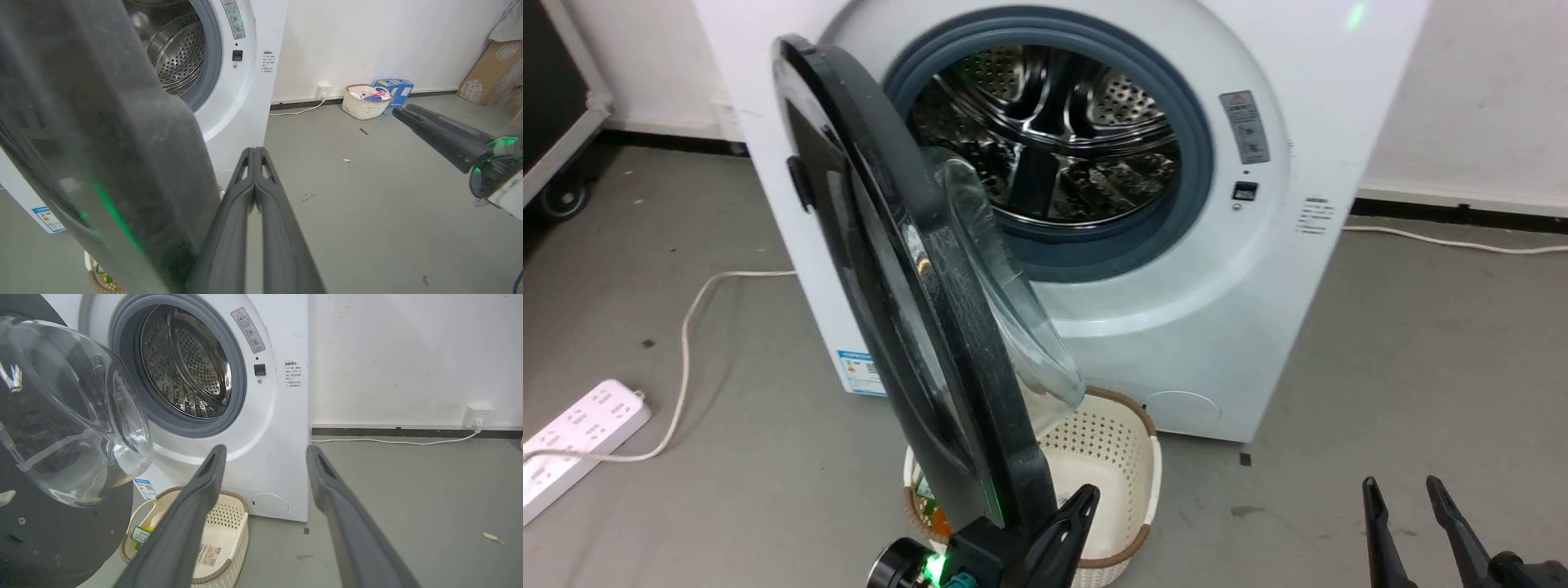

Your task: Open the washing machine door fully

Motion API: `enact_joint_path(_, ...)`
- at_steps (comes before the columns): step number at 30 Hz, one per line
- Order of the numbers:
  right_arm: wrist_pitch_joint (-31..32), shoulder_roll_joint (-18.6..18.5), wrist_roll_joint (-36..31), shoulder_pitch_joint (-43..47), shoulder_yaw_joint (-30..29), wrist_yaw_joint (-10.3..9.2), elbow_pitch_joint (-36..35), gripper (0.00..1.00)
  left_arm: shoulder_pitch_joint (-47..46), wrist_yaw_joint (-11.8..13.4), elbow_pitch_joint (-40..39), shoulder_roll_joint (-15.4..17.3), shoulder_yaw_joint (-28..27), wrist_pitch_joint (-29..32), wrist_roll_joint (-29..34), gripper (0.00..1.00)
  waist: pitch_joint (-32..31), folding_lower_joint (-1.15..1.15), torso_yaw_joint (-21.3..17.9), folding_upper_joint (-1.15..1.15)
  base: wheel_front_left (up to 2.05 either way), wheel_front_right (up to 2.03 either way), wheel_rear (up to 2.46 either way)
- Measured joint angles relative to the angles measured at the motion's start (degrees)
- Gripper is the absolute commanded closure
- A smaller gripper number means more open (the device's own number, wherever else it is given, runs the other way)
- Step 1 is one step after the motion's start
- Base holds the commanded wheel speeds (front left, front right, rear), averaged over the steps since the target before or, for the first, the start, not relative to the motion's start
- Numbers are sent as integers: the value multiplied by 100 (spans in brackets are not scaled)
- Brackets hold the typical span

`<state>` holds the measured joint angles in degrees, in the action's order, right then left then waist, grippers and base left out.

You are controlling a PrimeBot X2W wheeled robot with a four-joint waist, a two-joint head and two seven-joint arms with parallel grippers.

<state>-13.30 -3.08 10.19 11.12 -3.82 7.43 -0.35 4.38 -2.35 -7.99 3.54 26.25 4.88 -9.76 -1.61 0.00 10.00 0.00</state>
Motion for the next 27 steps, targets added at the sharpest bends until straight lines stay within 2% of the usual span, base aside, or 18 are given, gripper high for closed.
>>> enact_joint_path(7,-19,2,102,16,-46,0,58,0,-22,-34,87,40,65,-40,-2,100,-53,0,411,0,0,0,0)
enact_joint_path(16,-77,5,199,18,52,1,218,0,-19,-15,45,137,25,47,-60,100,-194,0,1348,0,0,0,0)
enact_joint_path(21,-67,9,123,-149,311,1,298,0,-17,231,-158,303,-316,-14,-58,100,-170,0,1776,0,0,0,0)
enact_joint_path(27,7,7,34,-571,552,1,491,0,68,638,-349,404,-810,-151,-53,100,42,0,1950,0,0,0,0)
